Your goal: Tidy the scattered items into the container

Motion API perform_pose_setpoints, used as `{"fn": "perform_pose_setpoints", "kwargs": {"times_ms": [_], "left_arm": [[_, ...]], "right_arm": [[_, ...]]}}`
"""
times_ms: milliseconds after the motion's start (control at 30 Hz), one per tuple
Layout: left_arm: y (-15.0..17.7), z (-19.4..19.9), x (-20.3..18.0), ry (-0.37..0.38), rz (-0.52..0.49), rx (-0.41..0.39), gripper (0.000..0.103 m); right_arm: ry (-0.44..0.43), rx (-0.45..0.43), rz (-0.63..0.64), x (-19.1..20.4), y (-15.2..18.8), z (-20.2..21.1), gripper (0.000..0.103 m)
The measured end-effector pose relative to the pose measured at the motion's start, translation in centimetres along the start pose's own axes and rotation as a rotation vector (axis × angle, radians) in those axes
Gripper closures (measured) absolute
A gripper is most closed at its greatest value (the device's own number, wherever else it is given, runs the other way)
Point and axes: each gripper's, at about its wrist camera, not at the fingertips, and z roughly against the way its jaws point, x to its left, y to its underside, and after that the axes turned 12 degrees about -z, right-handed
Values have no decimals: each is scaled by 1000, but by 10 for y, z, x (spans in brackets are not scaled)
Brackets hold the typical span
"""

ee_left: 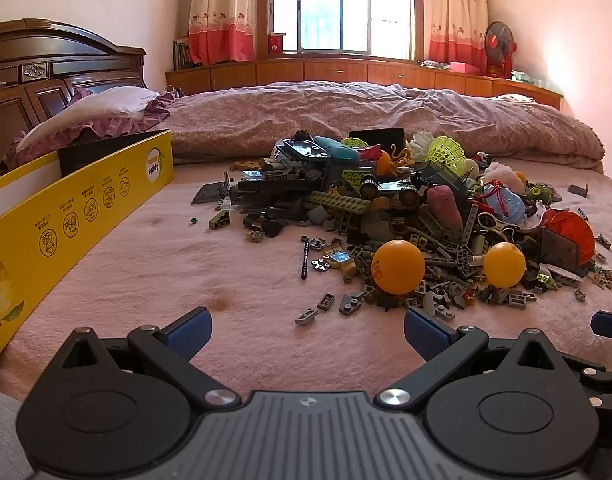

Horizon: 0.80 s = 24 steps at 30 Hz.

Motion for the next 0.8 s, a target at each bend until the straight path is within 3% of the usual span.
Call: {"fn": "perform_pose_setpoints", "kwargs": {"times_ms": [333, 367, 467, 567, 667, 733, 800], "left_arm": [[0, 0, 0, 18, -6, -3, 0], [-1, -2, 0, 28, -11, 5, 0], [-4, -8, 3, 126, 12, 51, 0], [-2, -12, 11, 192, 75, 58, 0], [-1, -10, 13, 153, 81, 42, 0], [-1, -9, 9, 132, 64, 38, 0], [2, -9, 2, 7, 40, 65, 2]], "right_arm": [[8, -14, -5, -1, -1, 1, 9], [11, -23, -7, -2, -1, 2, 16], [11, -38, -8, -4, -1, 4, 47], [26, -43, -5, -3, -1, 4, 65], [11, -47, 0, -3, -3, 6, 80], [-3, -47, 10, -1, -3, 6, 81], [4, -58, 22, 1, -2, 6, 81]]}}
